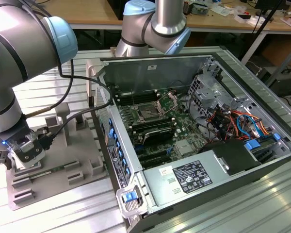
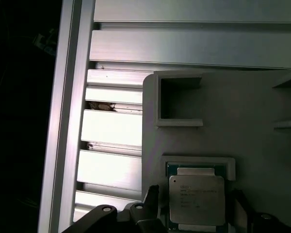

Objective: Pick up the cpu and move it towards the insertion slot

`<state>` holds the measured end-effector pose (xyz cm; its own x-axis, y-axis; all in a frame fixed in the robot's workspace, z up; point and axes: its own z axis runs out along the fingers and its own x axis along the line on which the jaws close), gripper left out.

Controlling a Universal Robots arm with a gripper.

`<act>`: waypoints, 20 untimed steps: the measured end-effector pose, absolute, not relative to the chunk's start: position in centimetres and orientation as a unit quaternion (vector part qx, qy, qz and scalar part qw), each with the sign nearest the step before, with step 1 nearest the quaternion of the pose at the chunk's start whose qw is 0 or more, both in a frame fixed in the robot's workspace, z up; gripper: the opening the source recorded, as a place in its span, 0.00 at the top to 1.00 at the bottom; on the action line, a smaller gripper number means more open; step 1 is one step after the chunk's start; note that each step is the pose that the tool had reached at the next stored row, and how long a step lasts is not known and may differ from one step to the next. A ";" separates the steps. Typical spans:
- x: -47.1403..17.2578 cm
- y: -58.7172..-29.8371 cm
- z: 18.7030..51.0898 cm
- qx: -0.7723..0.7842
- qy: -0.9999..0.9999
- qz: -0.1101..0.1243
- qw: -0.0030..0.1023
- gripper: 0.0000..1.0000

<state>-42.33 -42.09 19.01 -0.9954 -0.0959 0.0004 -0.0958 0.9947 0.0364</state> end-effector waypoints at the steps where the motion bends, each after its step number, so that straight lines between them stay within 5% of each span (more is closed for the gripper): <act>1: -42.3 -42.1 19.0 0.048 -0.999 -0.018 0.001 0.32; 20: -42.2 -41.8 18.8 0.057 -0.998 -0.020 0.001 0.32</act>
